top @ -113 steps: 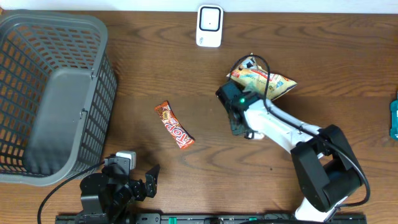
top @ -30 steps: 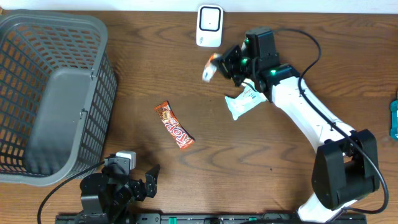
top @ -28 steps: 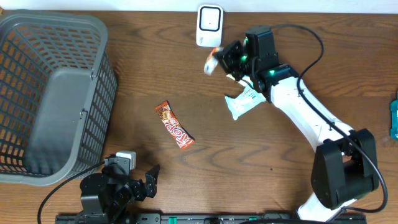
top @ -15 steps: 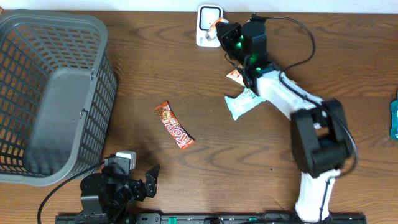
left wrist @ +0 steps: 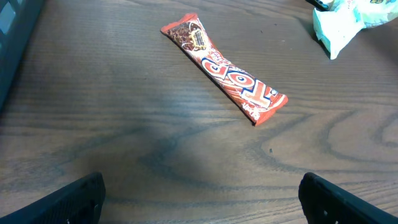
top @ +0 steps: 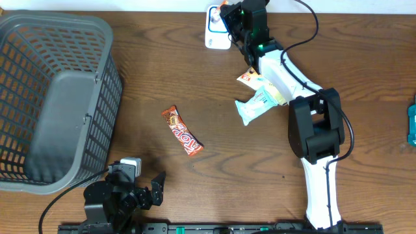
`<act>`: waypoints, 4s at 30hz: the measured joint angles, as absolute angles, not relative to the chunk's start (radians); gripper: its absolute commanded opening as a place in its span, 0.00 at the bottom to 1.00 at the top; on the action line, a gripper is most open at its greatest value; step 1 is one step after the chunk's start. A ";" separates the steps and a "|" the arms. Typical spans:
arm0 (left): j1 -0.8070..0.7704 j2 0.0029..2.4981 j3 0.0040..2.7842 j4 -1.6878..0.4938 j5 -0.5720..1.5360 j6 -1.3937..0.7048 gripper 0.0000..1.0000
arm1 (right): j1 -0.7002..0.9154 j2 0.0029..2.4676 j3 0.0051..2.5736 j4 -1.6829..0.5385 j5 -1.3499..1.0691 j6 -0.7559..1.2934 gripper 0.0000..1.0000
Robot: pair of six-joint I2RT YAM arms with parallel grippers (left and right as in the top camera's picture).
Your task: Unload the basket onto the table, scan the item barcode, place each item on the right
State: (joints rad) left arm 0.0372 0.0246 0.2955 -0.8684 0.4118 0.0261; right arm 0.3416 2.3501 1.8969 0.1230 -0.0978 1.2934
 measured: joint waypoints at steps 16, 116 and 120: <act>0.037 0.025 0.295 -0.868 0.412 0.026 0.99 | 0.226 2.209 1.900 -0.446 -0.066 0.995 0.01; 0.037 0.025 0.295 -0.868 0.412 0.026 0.99 | 0.372 2.175 1.689 -0.974 -0.039 1.129 0.57; 0.037 0.025 0.295 -0.868 0.412 0.026 0.99 | 0.367 2.185 1.689 -0.975 -0.030 1.139 0.22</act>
State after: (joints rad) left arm 0.0372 0.0246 0.2955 -0.8684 0.4118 0.0261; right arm 0.3672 2.1853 1.6894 -0.9749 -0.0296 1.1385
